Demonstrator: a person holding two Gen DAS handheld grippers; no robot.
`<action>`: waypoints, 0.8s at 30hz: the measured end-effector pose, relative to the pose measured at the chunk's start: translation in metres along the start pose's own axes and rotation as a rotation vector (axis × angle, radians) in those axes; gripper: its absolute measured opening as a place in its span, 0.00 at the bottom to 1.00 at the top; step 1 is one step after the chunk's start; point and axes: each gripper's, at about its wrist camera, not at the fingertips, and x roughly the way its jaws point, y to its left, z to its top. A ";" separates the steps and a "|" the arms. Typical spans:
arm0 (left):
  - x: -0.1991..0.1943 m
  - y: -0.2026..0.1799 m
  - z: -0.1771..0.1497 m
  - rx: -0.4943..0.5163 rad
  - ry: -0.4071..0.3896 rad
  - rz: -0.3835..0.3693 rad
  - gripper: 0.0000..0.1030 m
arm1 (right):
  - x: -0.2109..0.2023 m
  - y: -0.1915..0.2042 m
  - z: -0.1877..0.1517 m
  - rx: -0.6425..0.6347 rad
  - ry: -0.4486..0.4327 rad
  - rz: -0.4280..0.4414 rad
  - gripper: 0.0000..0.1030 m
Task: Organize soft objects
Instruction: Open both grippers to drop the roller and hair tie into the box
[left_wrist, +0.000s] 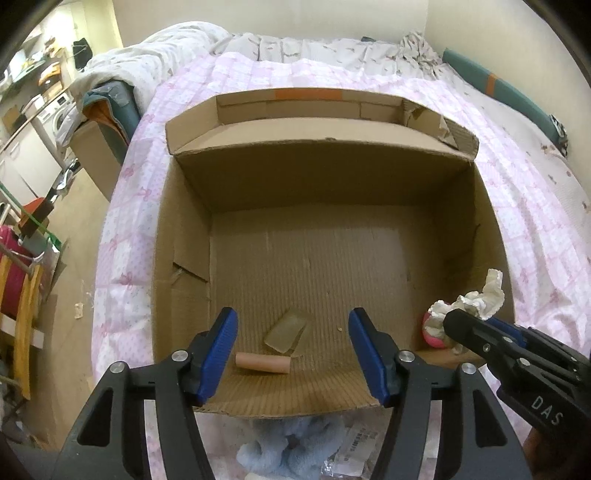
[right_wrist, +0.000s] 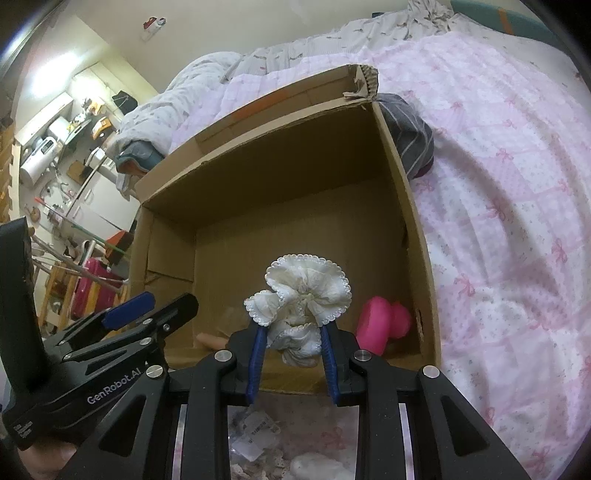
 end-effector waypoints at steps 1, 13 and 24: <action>-0.002 0.001 0.000 -0.005 -0.004 -0.001 0.58 | 0.000 0.000 0.000 0.000 -0.002 0.000 0.28; -0.014 0.006 0.002 -0.020 -0.025 0.006 0.58 | -0.013 -0.001 0.001 0.018 -0.060 0.042 0.78; -0.015 0.007 0.000 -0.023 -0.024 0.012 0.58 | -0.027 -0.010 0.004 0.074 -0.117 0.042 0.78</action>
